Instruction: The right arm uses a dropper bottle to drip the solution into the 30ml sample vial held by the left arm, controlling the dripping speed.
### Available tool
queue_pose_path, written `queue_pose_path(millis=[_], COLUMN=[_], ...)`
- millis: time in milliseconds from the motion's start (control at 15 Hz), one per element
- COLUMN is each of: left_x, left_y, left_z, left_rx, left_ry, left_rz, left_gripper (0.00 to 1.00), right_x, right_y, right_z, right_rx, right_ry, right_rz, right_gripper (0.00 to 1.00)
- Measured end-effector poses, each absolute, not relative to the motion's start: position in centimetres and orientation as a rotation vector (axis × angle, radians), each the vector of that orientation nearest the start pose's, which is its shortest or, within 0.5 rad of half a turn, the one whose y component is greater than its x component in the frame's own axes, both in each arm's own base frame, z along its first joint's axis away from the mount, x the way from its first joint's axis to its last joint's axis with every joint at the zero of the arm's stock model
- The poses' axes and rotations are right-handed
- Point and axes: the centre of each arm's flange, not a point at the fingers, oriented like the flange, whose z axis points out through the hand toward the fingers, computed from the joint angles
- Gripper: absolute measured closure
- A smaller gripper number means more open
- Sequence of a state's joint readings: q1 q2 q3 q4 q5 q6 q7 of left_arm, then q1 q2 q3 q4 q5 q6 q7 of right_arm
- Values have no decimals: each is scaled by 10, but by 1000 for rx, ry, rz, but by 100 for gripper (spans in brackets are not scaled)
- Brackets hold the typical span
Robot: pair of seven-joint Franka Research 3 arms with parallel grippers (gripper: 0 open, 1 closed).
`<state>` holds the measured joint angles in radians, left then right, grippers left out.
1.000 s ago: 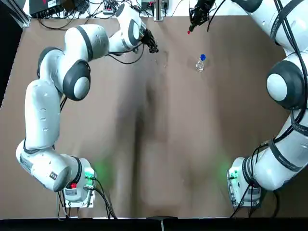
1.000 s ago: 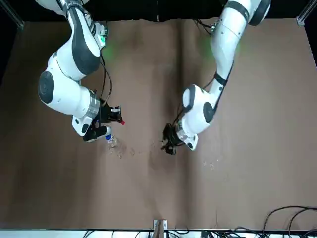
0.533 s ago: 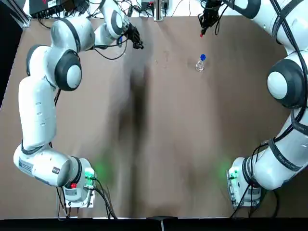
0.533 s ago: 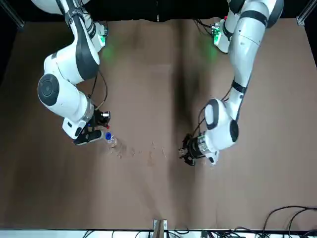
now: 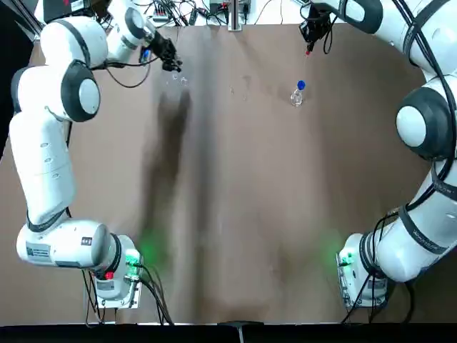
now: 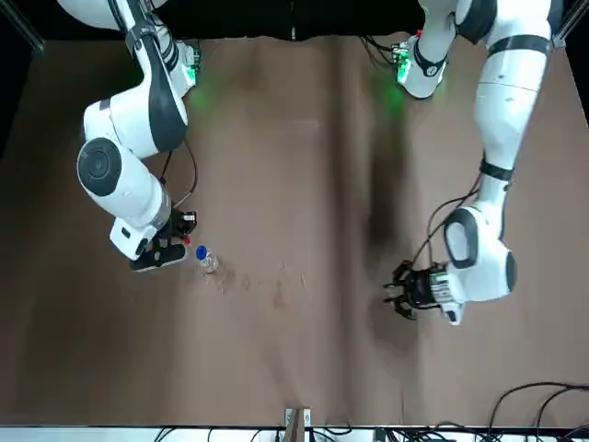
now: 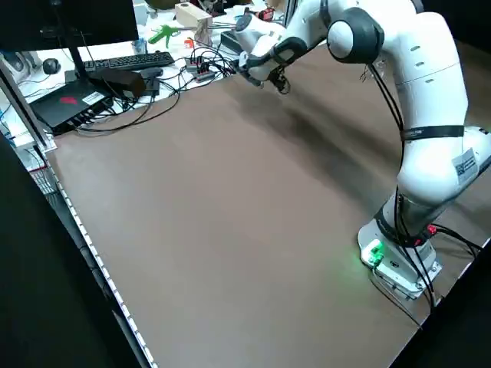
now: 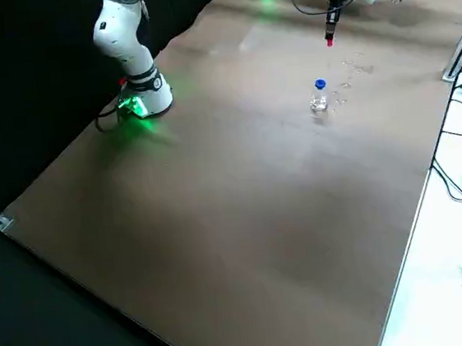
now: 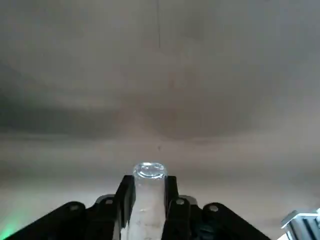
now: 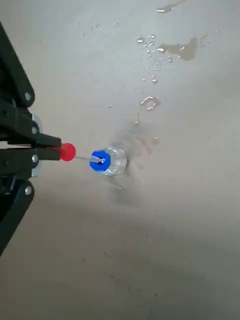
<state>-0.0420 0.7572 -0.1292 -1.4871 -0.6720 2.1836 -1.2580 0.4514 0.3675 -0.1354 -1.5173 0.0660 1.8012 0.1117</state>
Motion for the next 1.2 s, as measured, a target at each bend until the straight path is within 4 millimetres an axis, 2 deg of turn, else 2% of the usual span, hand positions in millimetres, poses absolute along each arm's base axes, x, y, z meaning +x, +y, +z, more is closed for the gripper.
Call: queue_pose_path(millis=[200,600,733,1067,1200], left_x=[707,698,694,688,688], left_y=[-86,-43,-35,-35,-35], left_z=[226,202,193,160,157], left_rx=[-2516,-2534,-2541,-2579,-2589], left_ry=[-2414,-2394,-2380,-2348,-2348], left_rz=[819,822,829,863,864], left_gripper=[69,69,69,68,67], right_x=[619,617,618,621,621], right_y=[221,222,223,225,226], right_z=[435,423,418,394,391], right_rx=[-3133,-3139,-3141,-3149,-3150], right_ry=[-303,-308,-309,-311,-312], right_rz=[166,200,210,251,254], right_gripper=[96,96,96,96,96])
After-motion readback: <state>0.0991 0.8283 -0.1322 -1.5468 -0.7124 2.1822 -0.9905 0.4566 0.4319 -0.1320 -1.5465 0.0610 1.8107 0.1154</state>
